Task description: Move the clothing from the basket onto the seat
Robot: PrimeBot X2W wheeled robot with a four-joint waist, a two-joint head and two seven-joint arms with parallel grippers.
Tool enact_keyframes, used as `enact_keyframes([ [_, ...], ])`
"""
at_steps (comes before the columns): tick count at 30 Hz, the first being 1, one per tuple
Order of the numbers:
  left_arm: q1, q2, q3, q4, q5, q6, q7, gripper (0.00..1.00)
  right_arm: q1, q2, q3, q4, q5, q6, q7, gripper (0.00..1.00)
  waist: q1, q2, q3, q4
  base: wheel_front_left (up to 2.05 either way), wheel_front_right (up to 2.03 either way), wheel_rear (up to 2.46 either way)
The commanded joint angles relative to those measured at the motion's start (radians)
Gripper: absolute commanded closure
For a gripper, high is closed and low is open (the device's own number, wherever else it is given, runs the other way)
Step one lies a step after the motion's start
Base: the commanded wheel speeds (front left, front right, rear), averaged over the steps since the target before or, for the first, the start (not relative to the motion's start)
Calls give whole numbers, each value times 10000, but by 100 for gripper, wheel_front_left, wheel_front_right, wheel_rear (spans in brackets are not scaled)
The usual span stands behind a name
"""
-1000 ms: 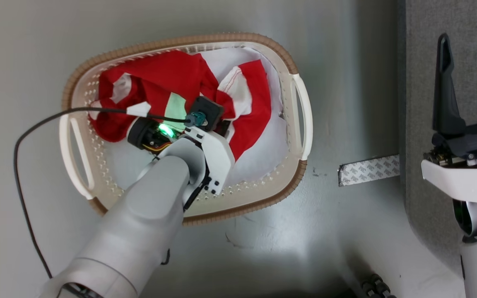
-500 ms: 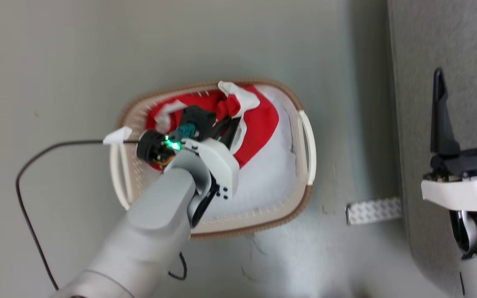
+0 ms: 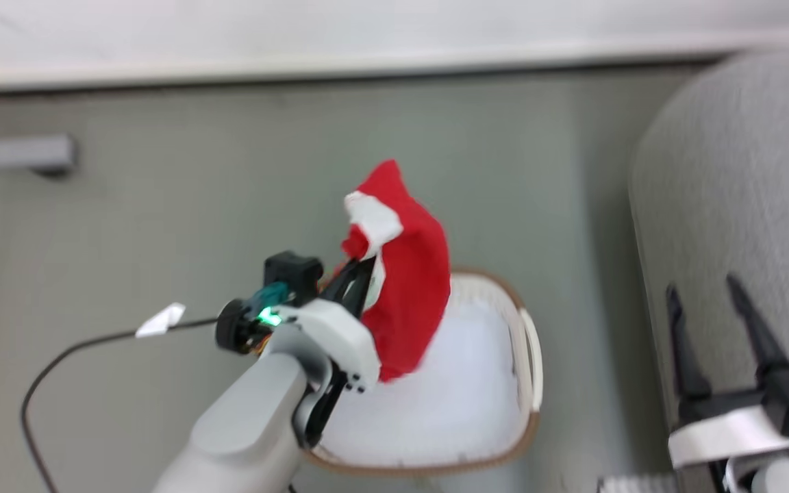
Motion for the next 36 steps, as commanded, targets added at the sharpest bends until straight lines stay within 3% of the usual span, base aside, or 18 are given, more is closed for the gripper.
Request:
enact_keyframes([
  [1, 291, 126, 17, -145, -35, 35, -66, 100, 284, -37, 9, 84, -43, -22, -29, 0, 4, 0, -1577, 716, 0, 0, 0],
  [13, 1728, 1629, 314, -3423, -257, 1052, 934, 100, 2110, 148, 419, 510, -33, -22, -15, 0, 4, 0, -4016, 1153, 0, 0, 0],
  [24, 2505, 3137, 612, -6516, -194, 2137, 2250, 100, 3059, 198, 769, 382, 137, -24, -14, 0, 4, 0, -4746, 1101, 0, 0, 0],
  [36, 2739, 3493, 497, -7961, -61, 2639, 2866, 100, 3301, 195, 1165, 90, 448, -24, -15, 0, 4, 0, -4838, 1054, 0, 0, 0],
])
